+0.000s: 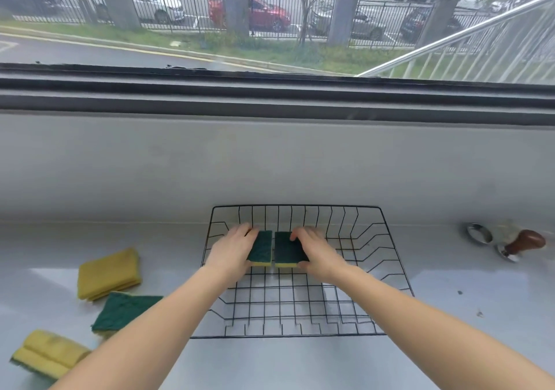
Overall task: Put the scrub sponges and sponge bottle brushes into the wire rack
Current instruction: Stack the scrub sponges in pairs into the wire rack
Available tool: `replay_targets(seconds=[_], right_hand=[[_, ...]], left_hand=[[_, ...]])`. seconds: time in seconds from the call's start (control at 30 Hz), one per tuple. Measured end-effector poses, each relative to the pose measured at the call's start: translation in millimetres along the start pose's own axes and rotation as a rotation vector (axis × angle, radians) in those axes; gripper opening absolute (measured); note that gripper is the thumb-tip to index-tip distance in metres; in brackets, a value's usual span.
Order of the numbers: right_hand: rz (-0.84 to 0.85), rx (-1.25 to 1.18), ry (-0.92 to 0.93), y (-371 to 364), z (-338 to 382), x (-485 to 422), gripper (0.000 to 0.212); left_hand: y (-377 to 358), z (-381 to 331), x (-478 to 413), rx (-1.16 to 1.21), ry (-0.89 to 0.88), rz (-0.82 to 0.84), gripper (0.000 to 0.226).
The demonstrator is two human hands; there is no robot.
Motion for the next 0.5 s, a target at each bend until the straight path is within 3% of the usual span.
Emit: replay_targets(seconds=[0.5], right_hand=[[-0.068,-0.070,0.031,-6,2,-13,0.049]], left_hand=[[-12,8,-8,0.056,0.000,-0.043,0.059]])
Point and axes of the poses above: each hand's wrist, its own x-axis away from the middle knuckle, its own y-axis out of the back of the hand, z = x × y, the point moved 5 cm from there along -x, towards the middle knuckle, and after that the axes turned 10 degrees about -y, right-handed, at the moved point
